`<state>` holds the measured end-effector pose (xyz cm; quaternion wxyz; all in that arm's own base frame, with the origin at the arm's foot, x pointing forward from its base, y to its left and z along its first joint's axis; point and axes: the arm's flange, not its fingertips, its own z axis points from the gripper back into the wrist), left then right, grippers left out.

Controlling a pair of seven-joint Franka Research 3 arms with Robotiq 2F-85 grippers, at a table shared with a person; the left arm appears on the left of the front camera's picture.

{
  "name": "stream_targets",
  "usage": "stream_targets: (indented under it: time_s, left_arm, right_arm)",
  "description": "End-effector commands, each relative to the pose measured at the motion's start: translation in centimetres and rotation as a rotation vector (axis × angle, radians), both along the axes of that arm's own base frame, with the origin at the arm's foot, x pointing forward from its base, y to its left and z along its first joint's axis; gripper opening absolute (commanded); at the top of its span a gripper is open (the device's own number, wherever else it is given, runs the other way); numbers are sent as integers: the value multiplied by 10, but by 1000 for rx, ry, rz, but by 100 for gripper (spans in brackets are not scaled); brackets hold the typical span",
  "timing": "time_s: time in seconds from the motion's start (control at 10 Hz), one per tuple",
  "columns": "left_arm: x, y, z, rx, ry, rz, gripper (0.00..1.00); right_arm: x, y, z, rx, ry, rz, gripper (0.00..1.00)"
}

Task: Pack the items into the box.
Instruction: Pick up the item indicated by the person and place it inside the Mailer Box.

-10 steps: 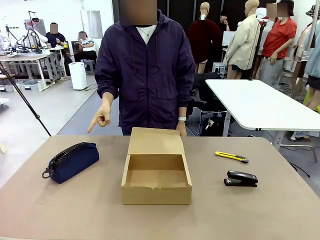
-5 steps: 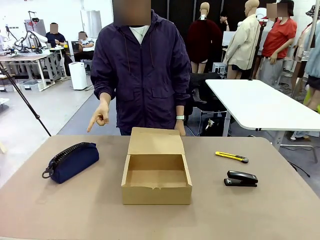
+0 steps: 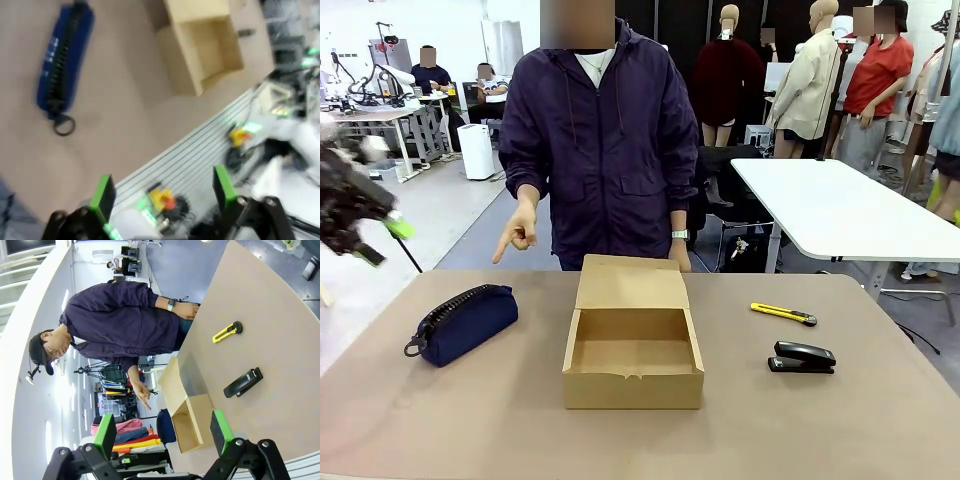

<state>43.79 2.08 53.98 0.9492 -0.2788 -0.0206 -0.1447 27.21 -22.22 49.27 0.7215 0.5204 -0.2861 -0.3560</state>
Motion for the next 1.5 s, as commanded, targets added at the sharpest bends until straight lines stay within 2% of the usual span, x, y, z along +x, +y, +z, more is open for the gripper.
stream_targets:
  time_s: [0.0, 0.1, 0.2, 0.3, 0.5, 0.6, 1.0, 1.1, 1.2, 1.4]
  left_arm:
    - [9, -25, -11, 309, 23, -152, 100]
    - [9, -45, -13, 428, -51, -108, 100]
    - [12, -60, -17, 497, -91, -94, 100]
    - [18, -59, -15, 521, -153, 8, 100]
    - [29, -31, -4, 437, -195, 212, 100]
    - [28, -63, -5, 495, -139, -27, 100]
    - [28, -63, -5, 495, -139, -27, 100]
    - [29, -69, -7, 478, -136, -4, 100]
    - [47, -70, -15, 544, -61, 110, 100]
    - [86, -71, -49, 605, 33, 244, 100]
  right_arm:
    - [3, -1, 2, 7, -30, 0, 100]
    - [3, -1, 2, 7, -30, 0, 100]
    - [3, -1, 2, 7, -30, 0, 100]
    - [3, -1, 2, 7, -30, 0, 100]
    - [3, -1, 2, 7, -30, 0, 100]
    - [3, -1, 2, 7, -30, 0, 100]
    - [3, -1, 2, 7, -30, 0, 100]
    - [3, -1, 2, 7, -30, 0, 100]
    - [3, -1, 2, 7, -30, 0, 100]
    - [3, -1, 2, 7, -30, 0, 100]
